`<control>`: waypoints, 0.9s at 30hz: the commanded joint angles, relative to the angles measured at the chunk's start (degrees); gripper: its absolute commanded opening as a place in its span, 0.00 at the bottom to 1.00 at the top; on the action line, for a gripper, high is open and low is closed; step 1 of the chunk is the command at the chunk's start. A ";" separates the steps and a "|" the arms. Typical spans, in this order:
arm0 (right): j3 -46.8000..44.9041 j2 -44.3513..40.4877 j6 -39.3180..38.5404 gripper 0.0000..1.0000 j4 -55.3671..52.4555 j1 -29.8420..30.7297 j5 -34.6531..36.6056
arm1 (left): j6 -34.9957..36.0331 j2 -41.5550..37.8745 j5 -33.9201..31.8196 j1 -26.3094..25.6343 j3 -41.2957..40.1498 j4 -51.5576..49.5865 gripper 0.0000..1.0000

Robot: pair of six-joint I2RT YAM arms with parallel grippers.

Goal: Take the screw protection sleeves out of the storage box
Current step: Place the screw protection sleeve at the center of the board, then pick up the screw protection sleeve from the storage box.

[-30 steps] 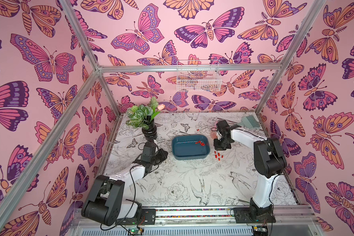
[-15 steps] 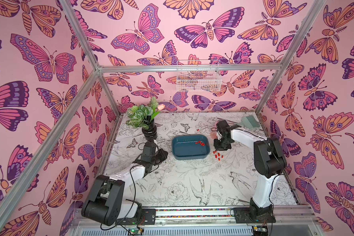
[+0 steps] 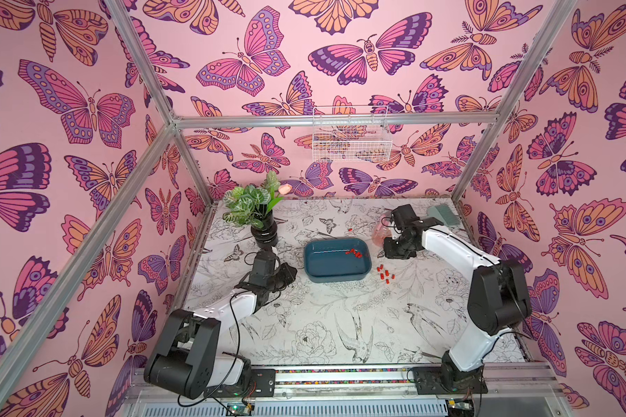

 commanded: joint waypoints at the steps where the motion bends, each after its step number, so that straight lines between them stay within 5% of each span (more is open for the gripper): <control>1: -0.35 -3.06 -0.47 0.32 -2.14 1.80 -0.05 | 0.02 0.51 0.36 0.57 0.17 0.16 0.18; 15: 8.23 -0.19 0.35 0.32 -2.46 11.02 1.66 | 0.01 0.05 0.31 0.57 -0.09 0.13 0.17; 27: 14.23 12.76 2.34 0.34 2.60 14.33 2.30 | 0.47 0.25 0.86 0.52 0.09 0.50 0.18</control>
